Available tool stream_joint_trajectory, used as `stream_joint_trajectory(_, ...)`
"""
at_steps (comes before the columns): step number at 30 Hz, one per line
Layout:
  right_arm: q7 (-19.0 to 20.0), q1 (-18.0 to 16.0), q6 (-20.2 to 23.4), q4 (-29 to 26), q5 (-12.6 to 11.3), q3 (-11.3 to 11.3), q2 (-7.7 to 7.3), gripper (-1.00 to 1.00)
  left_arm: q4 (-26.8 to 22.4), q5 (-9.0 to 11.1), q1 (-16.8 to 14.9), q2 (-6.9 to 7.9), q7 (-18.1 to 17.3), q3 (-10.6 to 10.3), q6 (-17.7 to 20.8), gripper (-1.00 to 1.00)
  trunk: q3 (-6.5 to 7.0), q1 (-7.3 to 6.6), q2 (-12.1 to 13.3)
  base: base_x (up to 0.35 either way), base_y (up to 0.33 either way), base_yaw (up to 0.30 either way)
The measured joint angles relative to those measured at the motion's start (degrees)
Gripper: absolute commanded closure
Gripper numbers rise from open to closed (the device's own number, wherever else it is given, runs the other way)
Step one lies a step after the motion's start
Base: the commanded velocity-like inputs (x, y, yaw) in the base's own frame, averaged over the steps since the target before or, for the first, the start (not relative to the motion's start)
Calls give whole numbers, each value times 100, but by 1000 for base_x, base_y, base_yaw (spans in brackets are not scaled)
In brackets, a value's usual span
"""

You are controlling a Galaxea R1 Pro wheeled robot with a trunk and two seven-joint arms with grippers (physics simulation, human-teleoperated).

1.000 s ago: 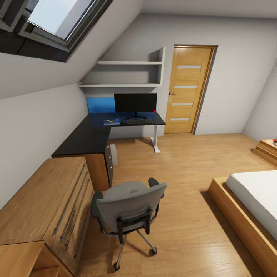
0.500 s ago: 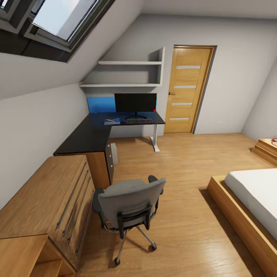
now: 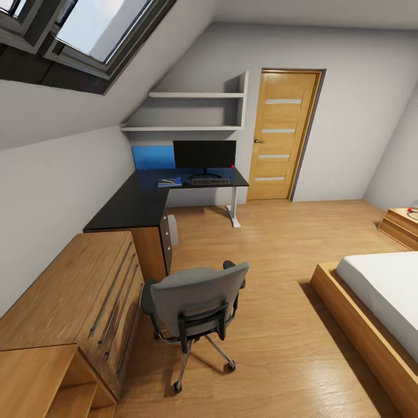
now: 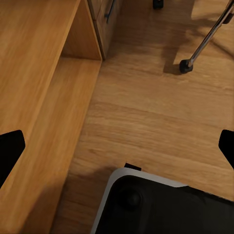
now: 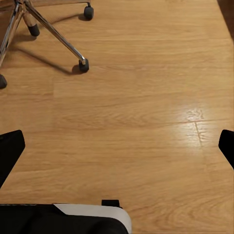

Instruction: In the bedroom, organize the workspace by keeping the computer under the desk, ensuring the monitor is on the desk, placing the keyboard on the desk next to the monitor, placing the mouse on the desk next to the keyboard, moving the folder from the swivel chair onto the desk next to the mouse, stacking the notebook on top of the folder with the pen on top of the notebook, and positioning the swivel chair next to the desk.

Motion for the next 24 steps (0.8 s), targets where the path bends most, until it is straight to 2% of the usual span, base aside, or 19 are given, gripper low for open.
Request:
stream_joint_trajectory(9, 6, 0, -1, 0, 4, 2, -1, -100, 0, 0, 0, 0, -8, 0, 0, -100, 0, 0, 0, -2, 0, 0)
stream_joint_trajectory(24, 14, 0, -6, 0, 13, 15, 7, -100, 0, 4, 0, 14, 11, 1, 44, -100, -270, 330, -602, 0, 0, 0)
